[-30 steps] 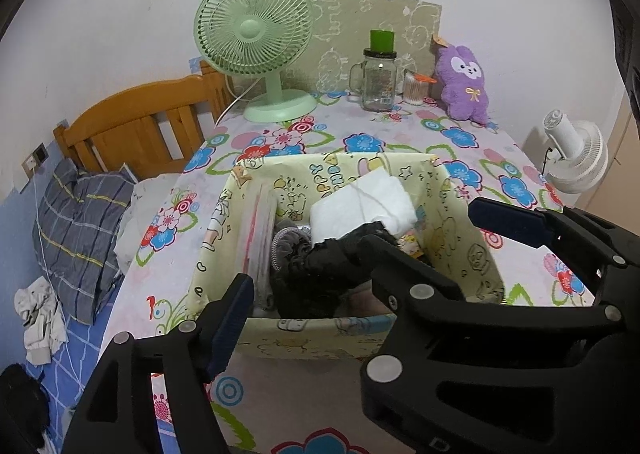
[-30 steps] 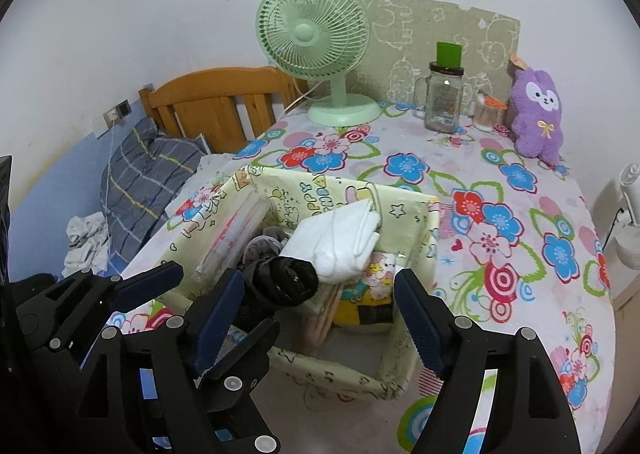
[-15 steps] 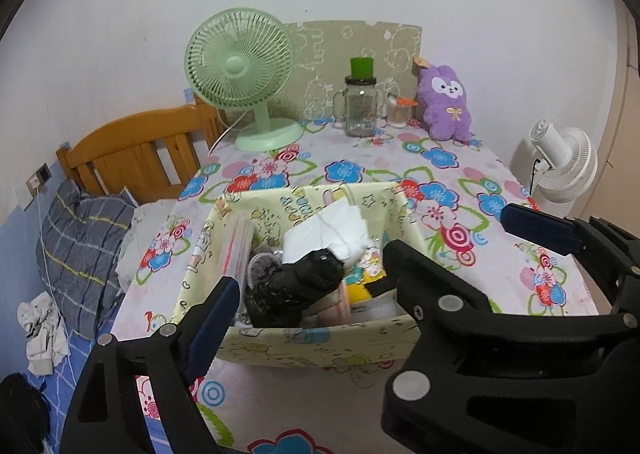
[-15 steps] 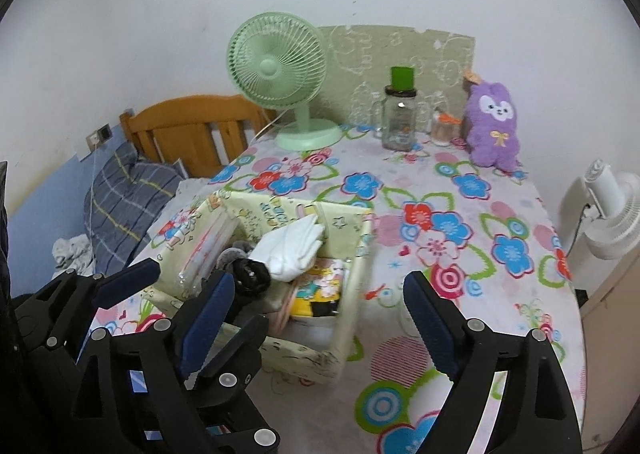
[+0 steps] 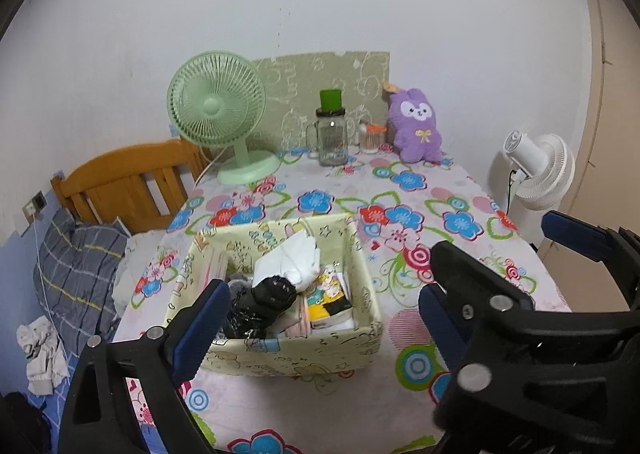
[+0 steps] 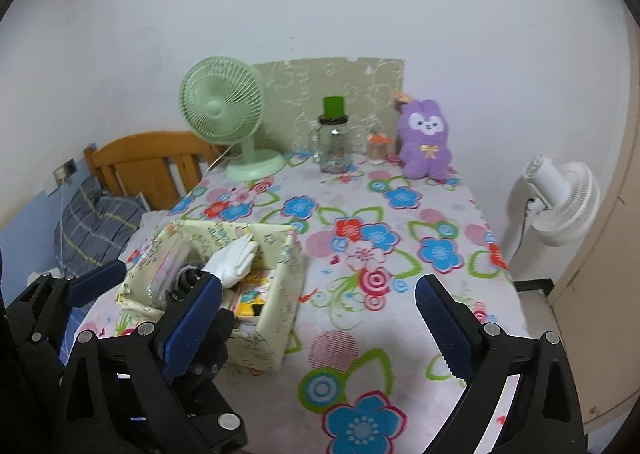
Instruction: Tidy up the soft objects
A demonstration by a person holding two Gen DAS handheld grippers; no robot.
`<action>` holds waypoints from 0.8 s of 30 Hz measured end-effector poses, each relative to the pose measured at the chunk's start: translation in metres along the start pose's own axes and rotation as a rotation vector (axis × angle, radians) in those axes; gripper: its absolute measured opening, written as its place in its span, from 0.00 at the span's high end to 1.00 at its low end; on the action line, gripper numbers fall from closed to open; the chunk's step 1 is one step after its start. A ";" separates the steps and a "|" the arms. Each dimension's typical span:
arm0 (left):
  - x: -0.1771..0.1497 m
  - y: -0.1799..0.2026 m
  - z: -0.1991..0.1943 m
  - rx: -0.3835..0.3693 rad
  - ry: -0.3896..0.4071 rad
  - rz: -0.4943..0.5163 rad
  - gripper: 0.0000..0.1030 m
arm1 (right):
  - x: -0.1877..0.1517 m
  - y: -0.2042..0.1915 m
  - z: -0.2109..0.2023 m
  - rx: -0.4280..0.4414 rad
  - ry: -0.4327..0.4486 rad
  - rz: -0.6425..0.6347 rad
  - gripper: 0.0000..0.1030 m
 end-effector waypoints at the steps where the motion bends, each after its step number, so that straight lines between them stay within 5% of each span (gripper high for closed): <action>1: 0.001 0.001 -0.003 -0.002 0.006 0.002 0.06 | 0.000 0.002 -0.003 -0.005 0.005 0.005 0.04; 24: 0.003 0.011 -0.060 -0.026 0.118 0.010 0.05 | -0.016 0.050 -0.090 -0.145 0.182 0.140 0.00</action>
Point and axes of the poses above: each gripper's, at about its wrist camera, not at the fingertips, and z roughly the way its jaws point, y to its right, x to its top, the point moved 1 cm from there along z, roughly the way its jaws point, and after that the axes turned 1 degree about x, right-handed, at the moved point
